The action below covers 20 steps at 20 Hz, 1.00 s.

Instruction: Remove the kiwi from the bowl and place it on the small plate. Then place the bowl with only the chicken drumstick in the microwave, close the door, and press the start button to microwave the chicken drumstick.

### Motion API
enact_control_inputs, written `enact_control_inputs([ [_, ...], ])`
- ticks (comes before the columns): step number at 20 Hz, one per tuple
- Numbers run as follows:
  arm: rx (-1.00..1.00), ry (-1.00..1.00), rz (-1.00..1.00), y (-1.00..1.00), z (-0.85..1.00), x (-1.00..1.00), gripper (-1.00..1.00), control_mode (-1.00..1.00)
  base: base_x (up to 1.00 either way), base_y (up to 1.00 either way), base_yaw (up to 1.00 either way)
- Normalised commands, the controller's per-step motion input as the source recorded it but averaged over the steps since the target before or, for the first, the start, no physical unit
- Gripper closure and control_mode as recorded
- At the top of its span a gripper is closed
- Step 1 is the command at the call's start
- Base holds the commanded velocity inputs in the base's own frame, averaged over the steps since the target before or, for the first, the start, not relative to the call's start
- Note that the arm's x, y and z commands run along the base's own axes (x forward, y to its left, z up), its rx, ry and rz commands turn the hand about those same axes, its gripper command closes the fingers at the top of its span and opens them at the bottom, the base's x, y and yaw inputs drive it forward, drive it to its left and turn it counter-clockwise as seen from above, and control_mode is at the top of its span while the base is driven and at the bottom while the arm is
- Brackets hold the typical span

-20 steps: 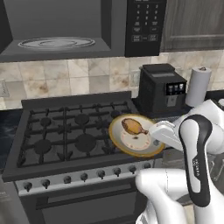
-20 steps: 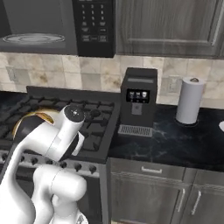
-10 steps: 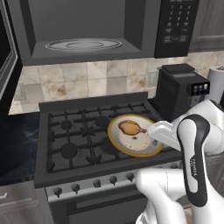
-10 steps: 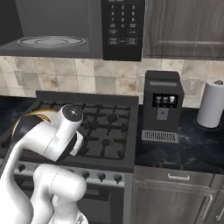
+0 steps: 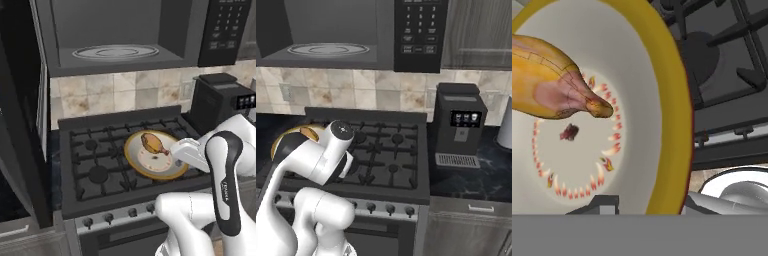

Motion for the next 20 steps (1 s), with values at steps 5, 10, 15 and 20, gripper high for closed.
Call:
enact_control_inputs([
  [5, 0.00, 0.00, 0.00, 0.00, 0.00, 0.00, 1.00, 1.00, 0.05, 0.54, 0.16],
  [10, 0.00, 0.00, 0.00, 0.00, 0.00, 0.00, 1.00, 1.00, 0.57, 0.14, 0.05],
  [15, 0.00, 0.00, 0.00, 0.00, 0.00, 0.00, 1.00, 1.00, 0.35, -0.09, 0.00],
  [20, 0.00, 0.00, 0.00, 0.00, 0.00, 0.00, 1.00, 1.00, 0.30, -0.05, 0.00],
])
